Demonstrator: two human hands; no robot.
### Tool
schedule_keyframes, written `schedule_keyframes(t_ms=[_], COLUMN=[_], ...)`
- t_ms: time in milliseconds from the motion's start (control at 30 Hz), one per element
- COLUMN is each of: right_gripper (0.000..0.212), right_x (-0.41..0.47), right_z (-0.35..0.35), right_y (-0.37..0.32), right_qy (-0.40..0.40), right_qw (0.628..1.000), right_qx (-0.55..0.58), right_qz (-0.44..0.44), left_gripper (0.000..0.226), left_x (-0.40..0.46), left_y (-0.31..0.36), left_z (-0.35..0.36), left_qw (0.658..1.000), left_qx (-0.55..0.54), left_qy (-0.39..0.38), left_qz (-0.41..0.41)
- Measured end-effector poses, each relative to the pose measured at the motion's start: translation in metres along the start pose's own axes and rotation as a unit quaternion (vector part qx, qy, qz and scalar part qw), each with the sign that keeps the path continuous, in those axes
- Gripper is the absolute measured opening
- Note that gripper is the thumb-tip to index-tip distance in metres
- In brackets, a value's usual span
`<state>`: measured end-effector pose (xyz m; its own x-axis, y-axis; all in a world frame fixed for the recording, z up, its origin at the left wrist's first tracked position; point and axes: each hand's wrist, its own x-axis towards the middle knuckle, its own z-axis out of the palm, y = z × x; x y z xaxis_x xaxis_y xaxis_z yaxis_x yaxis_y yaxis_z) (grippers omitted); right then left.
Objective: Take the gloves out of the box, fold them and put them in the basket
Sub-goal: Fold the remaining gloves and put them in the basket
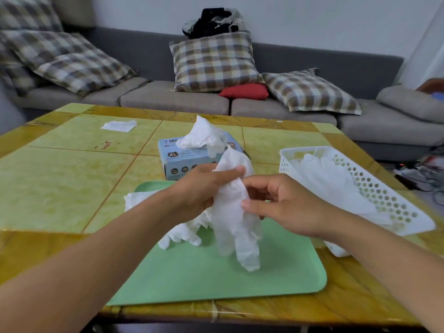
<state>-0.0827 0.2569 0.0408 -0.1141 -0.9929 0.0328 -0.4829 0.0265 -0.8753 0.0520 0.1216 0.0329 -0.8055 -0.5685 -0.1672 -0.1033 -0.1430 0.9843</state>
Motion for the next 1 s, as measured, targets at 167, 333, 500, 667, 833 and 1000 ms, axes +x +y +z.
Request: schedule_keyframes(t_ms=[167, 333, 500, 667, 833, 1000], right_gripper=[0.036, 0.054, 0.026, 0.02, 0.02, 0.042], right_x=[-0.007, -0.003, 0.006, 0.006, 0.003, -0.004], right_z=[-0.027, -0.026, -0.018, -0.03, -0.025, -0.015], right_y=[0.0, 0.002, -0.007, -0.013, -0.014, -0.027], right_qy=[0.138, 0.059, 0.184, 0.205, 0.247, 0.057], right_qw=[0.987, 0.987, 0.97, 0.932, 0.942, 0.991], right_qx=[-0.014, 0.127, 0.153, 0.297, 0.225, 0.118], right_qz=[0.078, 0.084, 0.036, 0.038, 0.012, -0.004], left_gripper=[0.033, 0.037, 0.035, 0.02, 0.031, 0.04], left_x=[0.001, -0.012, -0.01, -0.001, -0.01, -0.023], left_y=[0.015, 0.021, 0.021, 0.017, 0.025, 0.024], left_z=[0.007, 0.014, 0.014, 0.002, 0.006, 0.025], left_qw=[0.994, 0.985, 0.995, 0.991, 0.966, 0.986], left_qx=[-0.102, -0.148, -0.051, 0.058, 0.109, 0.063], left_qy=[0.015, -0.084, -0.052, 0.085, 0.155, -0.094], left_qz=[0.042, 0.031, 0.062, 0.084, 0.175, 0.121])
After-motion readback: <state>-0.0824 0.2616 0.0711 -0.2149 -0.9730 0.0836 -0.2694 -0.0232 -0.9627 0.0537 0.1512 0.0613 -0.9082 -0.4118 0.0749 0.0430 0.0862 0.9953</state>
